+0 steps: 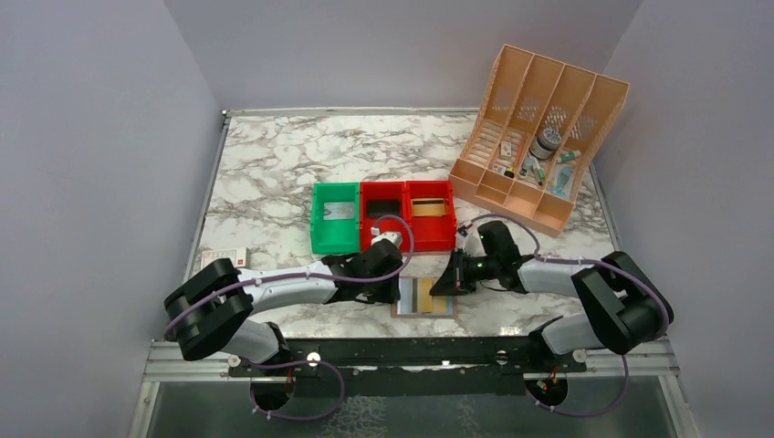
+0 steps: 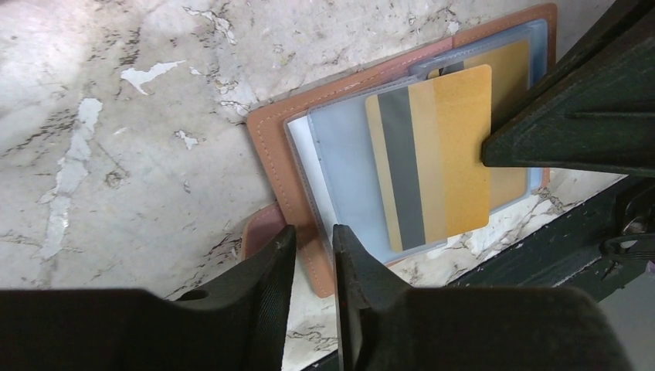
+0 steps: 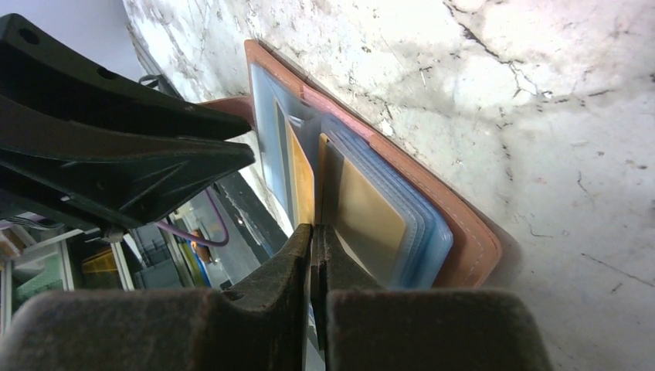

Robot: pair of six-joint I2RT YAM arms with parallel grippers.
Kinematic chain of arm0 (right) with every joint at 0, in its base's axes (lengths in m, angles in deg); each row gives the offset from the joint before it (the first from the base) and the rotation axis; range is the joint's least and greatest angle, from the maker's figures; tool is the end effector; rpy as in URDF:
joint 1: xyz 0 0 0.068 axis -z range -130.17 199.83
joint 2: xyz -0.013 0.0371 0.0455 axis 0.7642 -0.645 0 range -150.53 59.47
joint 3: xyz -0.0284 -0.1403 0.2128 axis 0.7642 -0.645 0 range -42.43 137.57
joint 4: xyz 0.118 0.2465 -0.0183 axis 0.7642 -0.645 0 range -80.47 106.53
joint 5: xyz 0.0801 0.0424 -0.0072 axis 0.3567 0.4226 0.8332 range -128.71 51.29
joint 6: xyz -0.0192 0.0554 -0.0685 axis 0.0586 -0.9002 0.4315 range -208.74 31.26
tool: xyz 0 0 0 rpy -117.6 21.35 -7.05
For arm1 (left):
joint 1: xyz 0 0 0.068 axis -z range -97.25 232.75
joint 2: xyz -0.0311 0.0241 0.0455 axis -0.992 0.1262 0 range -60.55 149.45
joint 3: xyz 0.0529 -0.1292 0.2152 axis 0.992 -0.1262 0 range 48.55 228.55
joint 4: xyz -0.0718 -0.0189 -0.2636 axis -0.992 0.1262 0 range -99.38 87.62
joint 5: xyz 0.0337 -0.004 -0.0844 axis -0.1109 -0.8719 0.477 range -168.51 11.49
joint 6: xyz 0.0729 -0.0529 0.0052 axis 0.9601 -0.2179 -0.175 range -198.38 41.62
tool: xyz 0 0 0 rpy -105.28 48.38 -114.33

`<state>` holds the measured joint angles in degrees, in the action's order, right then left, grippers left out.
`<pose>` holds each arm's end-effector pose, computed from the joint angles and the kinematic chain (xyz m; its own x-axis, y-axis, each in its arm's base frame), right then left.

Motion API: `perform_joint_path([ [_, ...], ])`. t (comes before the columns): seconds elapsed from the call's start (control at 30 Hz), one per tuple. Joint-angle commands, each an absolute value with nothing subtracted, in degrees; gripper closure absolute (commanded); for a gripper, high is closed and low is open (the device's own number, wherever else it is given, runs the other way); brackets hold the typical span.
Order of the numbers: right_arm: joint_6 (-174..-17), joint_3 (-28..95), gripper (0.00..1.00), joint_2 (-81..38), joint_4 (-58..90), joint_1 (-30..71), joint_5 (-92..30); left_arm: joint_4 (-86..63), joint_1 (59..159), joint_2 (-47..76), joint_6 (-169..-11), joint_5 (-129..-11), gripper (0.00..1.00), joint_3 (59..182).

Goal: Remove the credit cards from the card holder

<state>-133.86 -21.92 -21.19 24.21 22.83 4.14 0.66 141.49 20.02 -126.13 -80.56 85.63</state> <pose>0.1902 0.1585 0.0576 -0.9960 0.0754 -0.0477 0.0053 0.5833 0.8122 0.1581 -0.2549 0.0988 -0.9048 0.0650 -0.4208 0.2580 0.8698 -0.4206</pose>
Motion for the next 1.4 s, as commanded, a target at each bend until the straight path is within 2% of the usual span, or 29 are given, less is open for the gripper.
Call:
perform_joint_path([
  [0.0,-134.91,-20.13,0.94,-22.49,26.70,21.85,4.51,3.05,141.64,16.70,-124.99,-82.20,0.71,87.70],
  [0.37,-136.20,-19.30,0.94,-24.75,27.32,19.93,2.68,-3.80,141.64,17.18,-124.32,-75.79,0.63,89.03],
  [0.77,-137.43,-20.68,0.94,-22.28,25.69,19.86,-0.05,-4.37,141.73,24.60,-125.14,-75.88,0.86,87.84],
  [1.03,-140.99,-23.91,0.93,-20.03,29.79,19.86,0.33,-2.01,141.86,26.54,-124.44,-78.09,0.91,87.15],
  [1.37,-142.59,-24.10,0.78,-21.44,33.31,17.22,-0.76,-1.42,142.08,27.16,-123.96,-78.39,0.91,87.64],
])
